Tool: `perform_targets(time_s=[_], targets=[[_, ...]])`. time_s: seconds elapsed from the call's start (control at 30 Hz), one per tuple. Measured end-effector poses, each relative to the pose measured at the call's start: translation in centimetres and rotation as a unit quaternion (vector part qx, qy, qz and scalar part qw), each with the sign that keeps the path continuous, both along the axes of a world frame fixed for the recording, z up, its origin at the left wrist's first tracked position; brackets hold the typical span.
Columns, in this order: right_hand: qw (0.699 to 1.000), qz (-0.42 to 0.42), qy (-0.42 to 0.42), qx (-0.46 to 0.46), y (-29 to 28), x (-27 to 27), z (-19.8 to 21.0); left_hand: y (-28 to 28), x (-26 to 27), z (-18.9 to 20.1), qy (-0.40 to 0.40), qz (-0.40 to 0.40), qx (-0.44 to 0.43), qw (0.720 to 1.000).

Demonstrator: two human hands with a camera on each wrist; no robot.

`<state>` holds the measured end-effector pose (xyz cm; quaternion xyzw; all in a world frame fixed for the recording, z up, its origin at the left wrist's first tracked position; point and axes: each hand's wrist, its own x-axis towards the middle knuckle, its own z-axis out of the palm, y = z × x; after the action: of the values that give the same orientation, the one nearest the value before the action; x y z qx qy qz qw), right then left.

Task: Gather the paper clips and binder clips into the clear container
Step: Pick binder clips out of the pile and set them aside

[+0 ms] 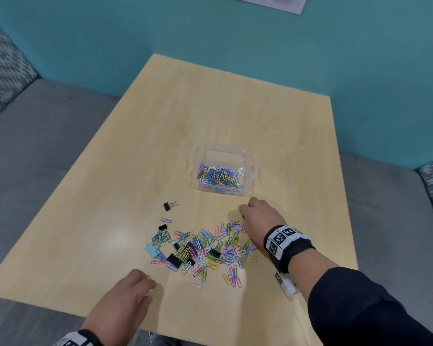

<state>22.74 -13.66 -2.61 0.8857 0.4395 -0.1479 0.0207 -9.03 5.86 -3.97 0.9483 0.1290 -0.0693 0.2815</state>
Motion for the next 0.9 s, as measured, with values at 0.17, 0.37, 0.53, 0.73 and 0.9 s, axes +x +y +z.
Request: perform_targets(time_s=[0.17,0.37,0.53,0.73,0.9], targets=[[0.999,-0.022,0.013,0.023,-0.3,0.8,0.4,0.1,0.3,0.5,0.000,0.001,-0.005,1.000],[0.942,-0.293,0.113,0.120,-2.0,2.6,0.7,0.2,0.4,0.3,-0.004,-0.002,-0.011,1.000],[0.952,-0.269,0.053,0.139,-3.9,1.6,1.1,0.0,0.6,0.5,-0.011,0.008,0.000,1.000],[0.996,0.073,0.010,0.046,-2.9,-3.4,0.2,0.0,0.5,0.0,-0.006,0.020,-0.002,1.000],[0.994,0.067,0.015,-0.080,-3.4,-4.4,-0.2,0.3,0.1,-0.7,0.022,0.033,-0.019,0.999]])
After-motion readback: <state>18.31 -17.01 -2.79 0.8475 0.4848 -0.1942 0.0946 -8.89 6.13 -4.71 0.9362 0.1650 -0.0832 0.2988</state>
